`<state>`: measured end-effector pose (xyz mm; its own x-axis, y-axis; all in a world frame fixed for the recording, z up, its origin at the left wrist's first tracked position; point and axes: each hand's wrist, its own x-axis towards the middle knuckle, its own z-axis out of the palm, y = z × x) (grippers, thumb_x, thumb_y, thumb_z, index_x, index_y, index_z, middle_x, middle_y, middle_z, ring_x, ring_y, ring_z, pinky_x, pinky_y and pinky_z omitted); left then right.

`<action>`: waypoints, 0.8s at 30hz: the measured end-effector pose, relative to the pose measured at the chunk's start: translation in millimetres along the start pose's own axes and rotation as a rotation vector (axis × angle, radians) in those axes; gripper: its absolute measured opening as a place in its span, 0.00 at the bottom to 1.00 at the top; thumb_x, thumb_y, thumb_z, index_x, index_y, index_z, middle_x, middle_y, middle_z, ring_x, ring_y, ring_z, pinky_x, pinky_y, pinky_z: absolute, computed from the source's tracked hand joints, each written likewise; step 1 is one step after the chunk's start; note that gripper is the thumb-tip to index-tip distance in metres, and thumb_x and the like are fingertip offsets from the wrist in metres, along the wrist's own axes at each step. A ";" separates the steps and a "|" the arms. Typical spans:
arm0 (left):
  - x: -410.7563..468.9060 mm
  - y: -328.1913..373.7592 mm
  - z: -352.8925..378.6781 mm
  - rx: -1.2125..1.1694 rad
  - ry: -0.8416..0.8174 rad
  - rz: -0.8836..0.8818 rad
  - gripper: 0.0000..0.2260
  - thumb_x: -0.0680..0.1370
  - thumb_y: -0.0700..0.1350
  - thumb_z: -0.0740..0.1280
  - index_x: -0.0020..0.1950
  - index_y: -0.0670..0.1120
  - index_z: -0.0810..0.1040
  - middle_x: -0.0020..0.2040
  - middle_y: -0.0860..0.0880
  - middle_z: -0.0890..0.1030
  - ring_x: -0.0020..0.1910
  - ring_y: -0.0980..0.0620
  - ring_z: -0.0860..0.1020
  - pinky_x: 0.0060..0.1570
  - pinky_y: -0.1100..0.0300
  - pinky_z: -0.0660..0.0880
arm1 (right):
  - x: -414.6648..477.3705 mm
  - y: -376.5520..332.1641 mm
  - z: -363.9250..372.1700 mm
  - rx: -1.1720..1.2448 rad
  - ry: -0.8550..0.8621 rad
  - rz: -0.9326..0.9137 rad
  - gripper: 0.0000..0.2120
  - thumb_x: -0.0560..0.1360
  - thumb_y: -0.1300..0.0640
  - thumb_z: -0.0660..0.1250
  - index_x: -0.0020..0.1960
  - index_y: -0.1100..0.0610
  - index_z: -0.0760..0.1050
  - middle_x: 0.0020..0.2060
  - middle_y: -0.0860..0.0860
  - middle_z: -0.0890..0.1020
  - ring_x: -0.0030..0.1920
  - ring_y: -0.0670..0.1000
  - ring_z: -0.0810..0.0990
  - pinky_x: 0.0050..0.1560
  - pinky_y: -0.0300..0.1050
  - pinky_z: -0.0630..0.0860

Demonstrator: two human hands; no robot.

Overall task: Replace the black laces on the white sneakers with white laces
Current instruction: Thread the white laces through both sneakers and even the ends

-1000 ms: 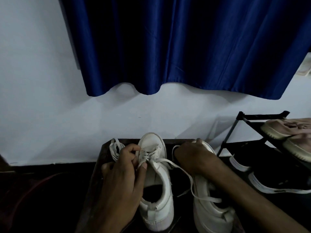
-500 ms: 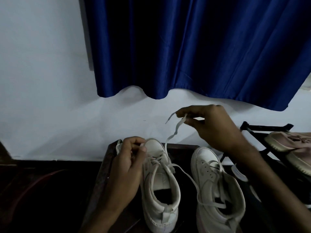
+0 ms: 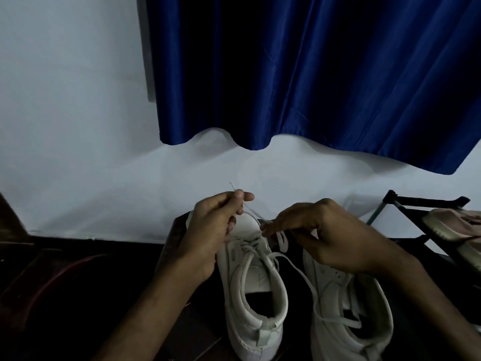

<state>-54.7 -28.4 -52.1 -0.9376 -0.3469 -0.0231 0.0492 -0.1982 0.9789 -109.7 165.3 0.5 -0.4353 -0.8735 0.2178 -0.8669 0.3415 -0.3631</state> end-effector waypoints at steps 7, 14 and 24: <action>-19.6 7.9 11.2 0.632 -0.006 0.392 0.08 0.81 0.51 0.66 0.49 0.54 0.84 0.42 0.58 0.82 0.43 0.64 0.77 0.38 0.76 0.67 | 13.6 -2.2 13.9 0.331 0.382 0.359 0.09 0.79 0.52 0.66 0.54 0.51 0.83 0.50 0.39 0.84 0.52 0.39 0.81 0.51 0.33 0.77; -18.0 1.9 14.5 0.770 0.000 0.491 0.05 0.79 0.53 0.67 0.47 0.55 0.82 0.39 0.56 0.77 0.38 0.56 0.76 0.34 0.66 0.69 | 27.8 -4.0 36.9 0.614 0.523 0.376 0.04 0.77 0.57 0.70 0.46 0.54 0.85 0.40 0.53 0.86 0.42 0.59 0.85 0.44 0.60 0.83; -53.8 -19.3 -17.8 0.708 0.004 0.212 0.08 0.72 0.57 0.74 0.43 0.55 0.83 0.39 0.62 0.83 0.37 0.66 0.80 0.35 0.72 0.72 | 23.7 -6.4 31.4 0.591 0.211 0.364 0.06 0.75 0.61 0.71 0.50 0.58 0.76 0.35 0.54 0.86 0.32 0.59 0.78 0.37 0.53 0.74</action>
<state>0.9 -22.2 -73.4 -0.9314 -0.3157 0.1812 -0.0063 0.5118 0.8591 -106.9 131.5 -20.4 -0.7607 -0.6342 0.1386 -0.4080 0.3011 -0.8619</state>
